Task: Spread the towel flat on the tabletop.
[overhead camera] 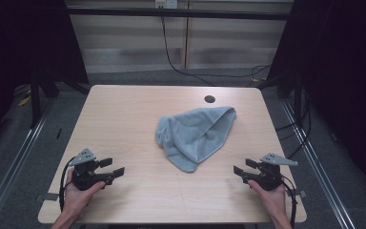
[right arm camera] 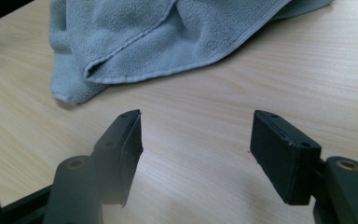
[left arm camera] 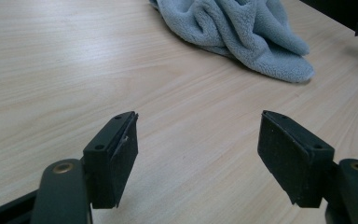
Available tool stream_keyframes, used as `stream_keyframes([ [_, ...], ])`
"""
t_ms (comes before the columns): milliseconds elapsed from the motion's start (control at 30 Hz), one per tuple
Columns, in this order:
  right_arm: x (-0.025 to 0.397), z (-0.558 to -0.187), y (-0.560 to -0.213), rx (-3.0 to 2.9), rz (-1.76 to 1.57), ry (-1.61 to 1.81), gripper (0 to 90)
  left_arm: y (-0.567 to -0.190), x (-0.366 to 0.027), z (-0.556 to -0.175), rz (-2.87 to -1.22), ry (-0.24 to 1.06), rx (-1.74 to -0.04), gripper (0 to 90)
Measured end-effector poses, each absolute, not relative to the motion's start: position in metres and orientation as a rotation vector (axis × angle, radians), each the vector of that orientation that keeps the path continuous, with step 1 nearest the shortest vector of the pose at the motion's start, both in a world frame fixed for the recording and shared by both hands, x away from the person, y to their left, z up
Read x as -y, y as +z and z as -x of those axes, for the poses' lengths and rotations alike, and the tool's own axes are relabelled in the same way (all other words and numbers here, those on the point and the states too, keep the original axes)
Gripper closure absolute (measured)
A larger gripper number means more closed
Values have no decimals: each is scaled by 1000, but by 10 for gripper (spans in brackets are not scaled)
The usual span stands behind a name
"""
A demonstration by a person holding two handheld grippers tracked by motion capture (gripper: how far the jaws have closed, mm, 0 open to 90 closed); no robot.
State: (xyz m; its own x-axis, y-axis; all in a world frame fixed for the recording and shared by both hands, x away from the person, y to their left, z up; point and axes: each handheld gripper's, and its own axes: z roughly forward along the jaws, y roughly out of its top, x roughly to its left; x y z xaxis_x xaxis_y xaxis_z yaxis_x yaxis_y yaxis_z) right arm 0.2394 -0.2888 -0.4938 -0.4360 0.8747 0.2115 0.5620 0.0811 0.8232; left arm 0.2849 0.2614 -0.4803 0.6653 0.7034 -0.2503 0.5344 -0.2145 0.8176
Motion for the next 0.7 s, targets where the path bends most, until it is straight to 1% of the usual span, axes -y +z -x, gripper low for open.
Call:
stream_keyframes([
  [167,287,-239,-494,-2054,-1426,1302,353,-481,-263,-286,-1885,211,-987,282],
  [267,285,-239,-493,-2070,-1416,1308,395,-480,-263,-285,-1899,212,-978,279],
  [400,281,-239,-491,-2096,-1394,1319,404,-479,-263,-284,-1894,213,-975,279],
  [600,275,-241,-487,-2121,-1364,1323,399,-479,-263,-283,-1901,221,-959,280],
  [700,270,-247,-485,-2141,-1345,1327,378,-480,-263,-284,-1905,222,-964,280],
])
